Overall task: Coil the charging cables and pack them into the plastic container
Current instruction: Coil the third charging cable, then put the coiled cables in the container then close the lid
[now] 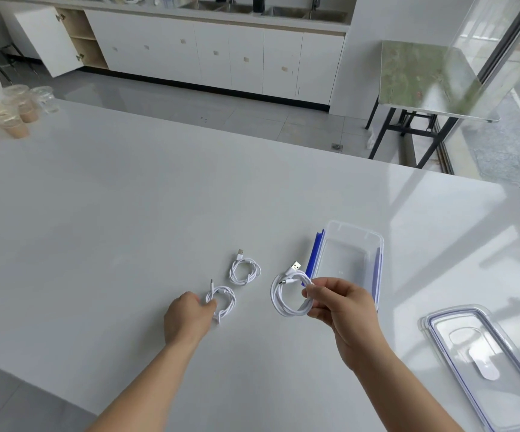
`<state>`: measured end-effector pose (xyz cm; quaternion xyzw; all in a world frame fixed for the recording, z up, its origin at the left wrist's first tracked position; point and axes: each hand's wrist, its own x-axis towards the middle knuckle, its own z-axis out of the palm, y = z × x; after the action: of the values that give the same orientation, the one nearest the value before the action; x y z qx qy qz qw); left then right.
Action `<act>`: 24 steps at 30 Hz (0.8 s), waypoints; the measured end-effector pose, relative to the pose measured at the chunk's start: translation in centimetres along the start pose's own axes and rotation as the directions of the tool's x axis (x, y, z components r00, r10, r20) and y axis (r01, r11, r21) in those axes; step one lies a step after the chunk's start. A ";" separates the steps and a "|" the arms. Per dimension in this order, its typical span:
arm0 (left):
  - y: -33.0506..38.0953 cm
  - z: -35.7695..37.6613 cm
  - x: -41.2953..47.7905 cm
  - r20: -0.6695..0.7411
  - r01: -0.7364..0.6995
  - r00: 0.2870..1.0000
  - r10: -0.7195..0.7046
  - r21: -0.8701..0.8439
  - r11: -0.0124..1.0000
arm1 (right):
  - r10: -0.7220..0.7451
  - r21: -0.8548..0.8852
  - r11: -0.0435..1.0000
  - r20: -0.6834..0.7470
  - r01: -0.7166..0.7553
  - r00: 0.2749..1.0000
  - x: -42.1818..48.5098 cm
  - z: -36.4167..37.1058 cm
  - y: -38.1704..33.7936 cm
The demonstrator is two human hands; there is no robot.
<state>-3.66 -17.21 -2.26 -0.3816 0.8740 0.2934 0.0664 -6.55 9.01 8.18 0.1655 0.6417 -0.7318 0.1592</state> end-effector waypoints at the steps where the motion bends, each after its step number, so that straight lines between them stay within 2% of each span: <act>1: 0.1 0.1 0.1 0.000 -0.008 1.000 0.008 0.011 1.000 | 0.000 0.004 1.000 -0.003 0.000 1.000 0.2 0.0 0.0; 7: 0.5 0.6 0.7 -0.005 -0.049 0.999 0.049 0.068 0.996 | 0.010 0.011 1.000 -0.015 -0.010 1.000 1.1 0.0 -0.1; 12: 0.6 0.7 0.8 0.014 0.004 1.000 -0.005 0.032 0.999 | 0.001 -0.005 1.000 -0.023 -0.001 1.000 1.5 -0.1 -0.1; 18: 0.4 -0.2 0.1 0.047 0.069 0.997 -0.063 -0.134 0.989 | 0.004 -0.008 1.000 -0.060 -0.004 0.998 1.8 -1.6 -0.5; 22: 2.3 -1.1 -1.5 0.043 0.069 0.997 -0.058 -0.331 0.941 | -0.017 0.006 1.000 -0.127 0.018 0.992 2.7 -3.6 -1.4; 24: 3.5 -1.3 -2.1 0.051 0.052 0.998 -0.035 -0.374 0.926 | -0.036 -0.001 0.999 -0.158 0.036 0.987 3.4 -4.7 -2.1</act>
<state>-4.51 -14.80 1.15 -0.4001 0.7916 0.4615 0.0179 -10.38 13.86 7.96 0.2115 0.6546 -0.7196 0.0943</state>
